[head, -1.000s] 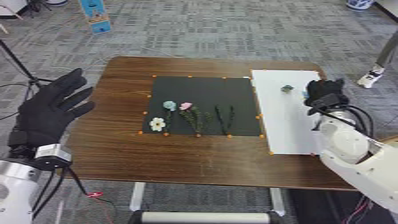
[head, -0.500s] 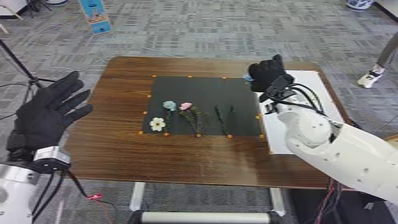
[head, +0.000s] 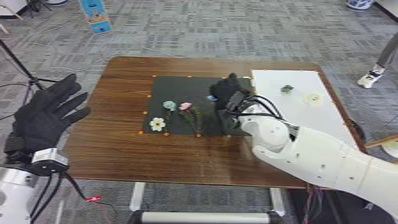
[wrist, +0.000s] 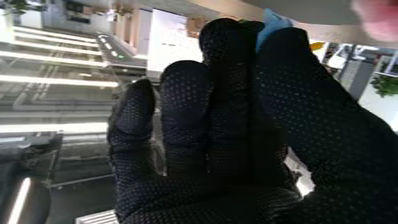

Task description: Arrange flowers

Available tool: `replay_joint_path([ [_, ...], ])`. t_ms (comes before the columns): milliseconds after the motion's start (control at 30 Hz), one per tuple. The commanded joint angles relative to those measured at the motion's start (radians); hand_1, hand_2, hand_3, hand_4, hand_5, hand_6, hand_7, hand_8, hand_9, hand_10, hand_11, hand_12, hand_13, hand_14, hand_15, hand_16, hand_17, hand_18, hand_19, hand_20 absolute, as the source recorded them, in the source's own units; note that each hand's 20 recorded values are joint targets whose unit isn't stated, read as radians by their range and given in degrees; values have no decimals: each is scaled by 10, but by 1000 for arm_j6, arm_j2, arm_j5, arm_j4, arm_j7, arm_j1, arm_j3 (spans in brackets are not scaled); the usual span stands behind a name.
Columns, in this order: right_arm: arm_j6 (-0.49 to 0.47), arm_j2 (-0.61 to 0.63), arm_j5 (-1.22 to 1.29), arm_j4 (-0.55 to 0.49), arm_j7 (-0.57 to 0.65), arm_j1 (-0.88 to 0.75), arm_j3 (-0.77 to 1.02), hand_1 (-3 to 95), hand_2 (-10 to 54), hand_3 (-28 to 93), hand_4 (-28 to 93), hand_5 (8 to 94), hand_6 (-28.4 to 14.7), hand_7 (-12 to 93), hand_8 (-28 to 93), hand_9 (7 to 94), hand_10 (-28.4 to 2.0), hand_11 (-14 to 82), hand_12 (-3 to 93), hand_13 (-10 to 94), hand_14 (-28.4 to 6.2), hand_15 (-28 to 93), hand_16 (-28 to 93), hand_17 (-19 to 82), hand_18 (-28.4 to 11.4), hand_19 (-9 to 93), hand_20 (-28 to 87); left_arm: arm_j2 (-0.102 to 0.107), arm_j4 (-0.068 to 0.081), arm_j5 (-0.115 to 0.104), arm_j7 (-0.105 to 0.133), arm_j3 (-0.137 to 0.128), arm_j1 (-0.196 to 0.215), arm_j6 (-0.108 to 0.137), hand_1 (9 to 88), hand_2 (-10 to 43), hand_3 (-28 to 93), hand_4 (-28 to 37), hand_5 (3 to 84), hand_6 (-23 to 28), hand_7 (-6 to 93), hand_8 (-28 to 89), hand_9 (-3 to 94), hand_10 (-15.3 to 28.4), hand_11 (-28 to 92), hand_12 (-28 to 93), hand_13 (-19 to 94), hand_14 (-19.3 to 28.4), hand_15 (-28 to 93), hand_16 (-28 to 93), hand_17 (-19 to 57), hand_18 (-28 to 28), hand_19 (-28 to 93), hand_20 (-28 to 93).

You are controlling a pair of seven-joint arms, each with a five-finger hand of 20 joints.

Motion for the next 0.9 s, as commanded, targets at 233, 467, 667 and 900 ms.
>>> replay_joint_path([
  [233,-13,-106,-10,34,8,65,-80,487,-95,802,-283,679,42,512,-19,783,-62,261,494,590,-55,677,441,225,-194,761,557,1,-3,-5,2,11,-10,7,199,-69,671,-283,244,27,167,-90,197,101,159,155,173,127,148,45,-128,225,393,68],
  [467,-13,-134,-12,68,28,98,-144,488,-95,799,-283,681,42,512,-25,783,-62,261,495,589,-54,677,442,226,-194,761,557,4,0,-6,-1,20,-21,-1,199,-69,671,-283,244,27,168,-90,198,101,158,155,173,127,148,45,-129,225,394,68],
  [667,-6,-135,-18,93,53,125,-194,489,-95,796,-283,681,43,512,-30,784,-60,260,495,589,-53,677,441,226,-193,761,557,7,0,-5,-1,17,-20,-8,200,-68,671,-283,244,27,169,-91,198,100,160,156,173,128,149,45,-129,225,393,69],
  [900,10,-126,-14,83,60,118,-157,490,-95,797,-283,680,45,515,-28,783,-60,259,496,590,-53,678,442,227,-193,762,557,8,-1,-6,-3,13,-15,-11,199,-68,672,-283,245,28,168,-90,198,101,161,155,174,127,147,45,-128,224,393,68],
])
